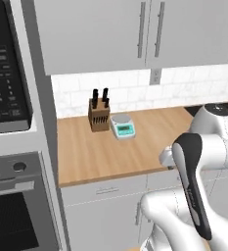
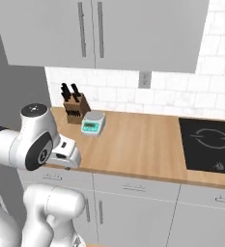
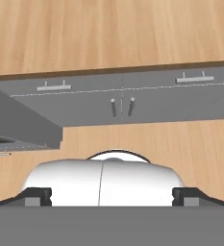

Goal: Take a straw from the drawer in front and place it inside the glass cup on the dining counter.

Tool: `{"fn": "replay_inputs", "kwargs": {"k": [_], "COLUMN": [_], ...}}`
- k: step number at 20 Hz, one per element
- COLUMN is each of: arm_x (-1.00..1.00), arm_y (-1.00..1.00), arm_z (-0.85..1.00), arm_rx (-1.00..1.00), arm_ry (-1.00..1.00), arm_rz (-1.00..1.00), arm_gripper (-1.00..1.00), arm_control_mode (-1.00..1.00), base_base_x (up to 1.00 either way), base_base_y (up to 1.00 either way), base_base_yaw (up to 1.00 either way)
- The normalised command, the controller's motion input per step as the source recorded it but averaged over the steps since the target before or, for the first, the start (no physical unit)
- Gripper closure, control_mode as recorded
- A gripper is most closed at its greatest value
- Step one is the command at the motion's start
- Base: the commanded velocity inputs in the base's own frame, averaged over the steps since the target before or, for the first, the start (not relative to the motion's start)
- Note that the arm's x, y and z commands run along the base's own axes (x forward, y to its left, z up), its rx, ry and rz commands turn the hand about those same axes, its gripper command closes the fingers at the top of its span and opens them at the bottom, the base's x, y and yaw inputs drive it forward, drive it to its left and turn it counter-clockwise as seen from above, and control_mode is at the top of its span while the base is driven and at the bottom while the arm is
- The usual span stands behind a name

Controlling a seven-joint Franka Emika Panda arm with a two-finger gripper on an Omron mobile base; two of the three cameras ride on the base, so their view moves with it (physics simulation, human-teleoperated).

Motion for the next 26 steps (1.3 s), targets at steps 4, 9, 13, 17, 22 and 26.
{"fn": "replay_inputs", "kwargs": {"k": [4, 9, 13, 17, 22, 26], "arm_x": [0.00, 0.00, 0.00, -0.18, -0.12, -0.22], "arm_y": [0.00, 0.00, 0.01, -0.33, -0.92, -1.00], "arm_z": [0.00, 0.00, 0.00, 0.00, 0.00, -0.18], "arm_rx": [0.00, 0.00, 0.00, 0.14, 0.36, 0.32], "arm_ry": [0.00, 0.00, 0.00, 0.00, 0.02, -0.06], "arm_rz": [0.00, 0.00, -0.01, -0.31, -0.55, -0.38], "arm_gripper": [-1.00, -1.00, -1.00, -1.00, -1.00, -1.00], "arm_control_mode": [1.00, 1.00, -1.00, -1.00, -1.00, -1.00], "base_base_x": [0.00, 0.00, 0.00, 0.00, 0.00, 0.00], "base_base_y": [0.63, 0.39, 0.07, 0.00, 0.00, 0.00], "base_base_yaw": [0.00, 0.00, 0.00, 0.00, 0.00, 0.00]}}
